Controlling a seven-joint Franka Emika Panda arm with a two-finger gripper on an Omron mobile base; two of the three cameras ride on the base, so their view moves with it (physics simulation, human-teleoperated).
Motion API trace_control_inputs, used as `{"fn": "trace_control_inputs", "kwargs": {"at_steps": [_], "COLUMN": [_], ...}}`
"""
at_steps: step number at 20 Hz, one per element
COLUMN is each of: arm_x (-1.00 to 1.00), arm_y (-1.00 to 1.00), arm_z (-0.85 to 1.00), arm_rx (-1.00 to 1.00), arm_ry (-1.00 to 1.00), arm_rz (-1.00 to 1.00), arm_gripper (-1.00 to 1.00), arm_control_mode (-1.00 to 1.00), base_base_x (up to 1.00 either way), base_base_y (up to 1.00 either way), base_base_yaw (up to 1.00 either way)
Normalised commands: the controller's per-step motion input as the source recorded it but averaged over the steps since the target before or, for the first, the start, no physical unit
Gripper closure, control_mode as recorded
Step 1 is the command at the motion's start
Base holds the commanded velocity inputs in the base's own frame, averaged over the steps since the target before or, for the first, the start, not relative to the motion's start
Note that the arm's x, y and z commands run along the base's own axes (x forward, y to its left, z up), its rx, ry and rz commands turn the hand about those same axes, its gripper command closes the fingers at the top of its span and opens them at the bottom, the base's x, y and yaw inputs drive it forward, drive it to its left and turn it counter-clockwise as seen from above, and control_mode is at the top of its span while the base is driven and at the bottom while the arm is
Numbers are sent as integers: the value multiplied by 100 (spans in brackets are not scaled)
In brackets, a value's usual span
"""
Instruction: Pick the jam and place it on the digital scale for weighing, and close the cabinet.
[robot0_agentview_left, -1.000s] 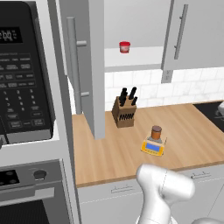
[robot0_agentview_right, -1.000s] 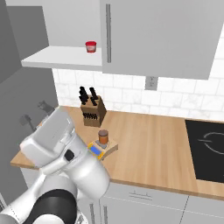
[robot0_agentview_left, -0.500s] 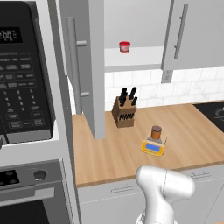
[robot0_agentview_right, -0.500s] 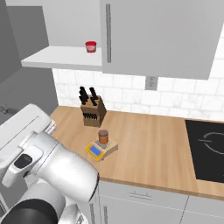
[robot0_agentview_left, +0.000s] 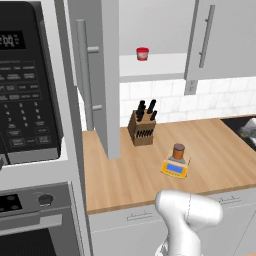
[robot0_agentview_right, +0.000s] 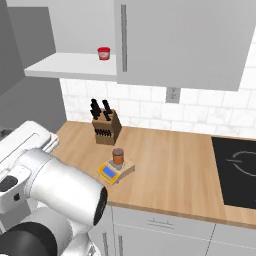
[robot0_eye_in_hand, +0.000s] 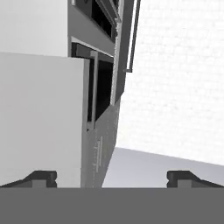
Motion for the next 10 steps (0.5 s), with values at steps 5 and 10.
{"fn": "trace_control_inputs", "kwargs": {"at_steps": [5, 10], "arm_x": [45, 100], "arm_y": [100, 97], "arm_z": [-76, -8], "arm_rx": [0, -3], "arm_ry": [-12, 31], "arm_rz": [-25, -13], "arm_gripper": [-100, -100], "arm_control_mode": [-100, -100], "base_base_x": [0, 0], "base_base_y": [0, 0], "base_base_yaw": [0, 0]}}
